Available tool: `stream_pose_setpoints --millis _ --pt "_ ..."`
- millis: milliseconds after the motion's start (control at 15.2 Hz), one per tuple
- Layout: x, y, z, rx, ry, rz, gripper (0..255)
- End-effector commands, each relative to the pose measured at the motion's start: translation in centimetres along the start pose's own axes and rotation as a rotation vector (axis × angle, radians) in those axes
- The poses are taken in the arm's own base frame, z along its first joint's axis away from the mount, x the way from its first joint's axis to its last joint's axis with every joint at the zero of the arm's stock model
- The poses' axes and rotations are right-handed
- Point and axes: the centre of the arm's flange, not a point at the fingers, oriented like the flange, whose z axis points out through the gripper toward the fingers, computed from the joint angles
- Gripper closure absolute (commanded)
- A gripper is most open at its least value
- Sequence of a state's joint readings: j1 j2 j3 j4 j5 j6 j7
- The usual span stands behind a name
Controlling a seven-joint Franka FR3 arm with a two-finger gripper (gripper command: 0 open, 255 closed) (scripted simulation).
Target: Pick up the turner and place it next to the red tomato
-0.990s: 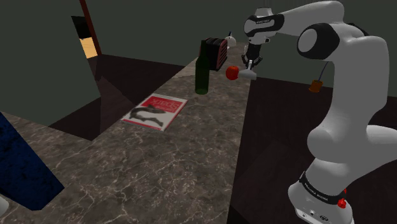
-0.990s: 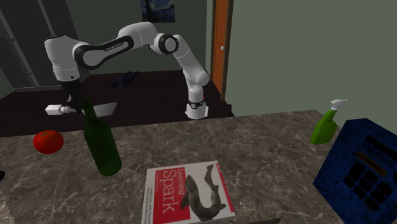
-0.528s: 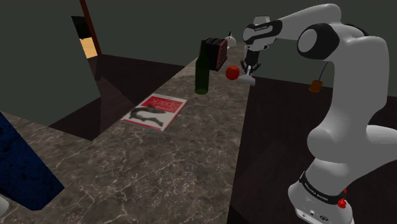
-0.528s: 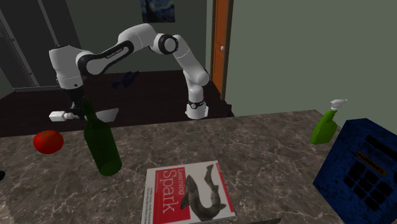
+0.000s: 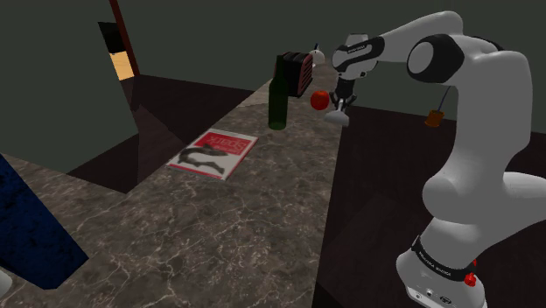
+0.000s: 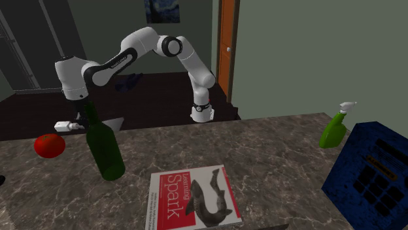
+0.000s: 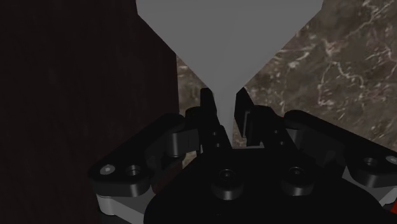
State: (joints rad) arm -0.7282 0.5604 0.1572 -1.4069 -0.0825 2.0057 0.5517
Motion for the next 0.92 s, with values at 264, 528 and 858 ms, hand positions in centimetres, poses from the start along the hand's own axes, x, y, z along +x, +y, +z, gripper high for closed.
stream_pose_setpoints --millis 264,528,858 --pt "-0.1 0.0 3.1 0.001 0.001 0.000 255" --pt "-0.1 0.0 3.3 0.001 0.001 0.000 255" --pt "-0.1 0.0 3.3 0.001 0.001 0.000 0"
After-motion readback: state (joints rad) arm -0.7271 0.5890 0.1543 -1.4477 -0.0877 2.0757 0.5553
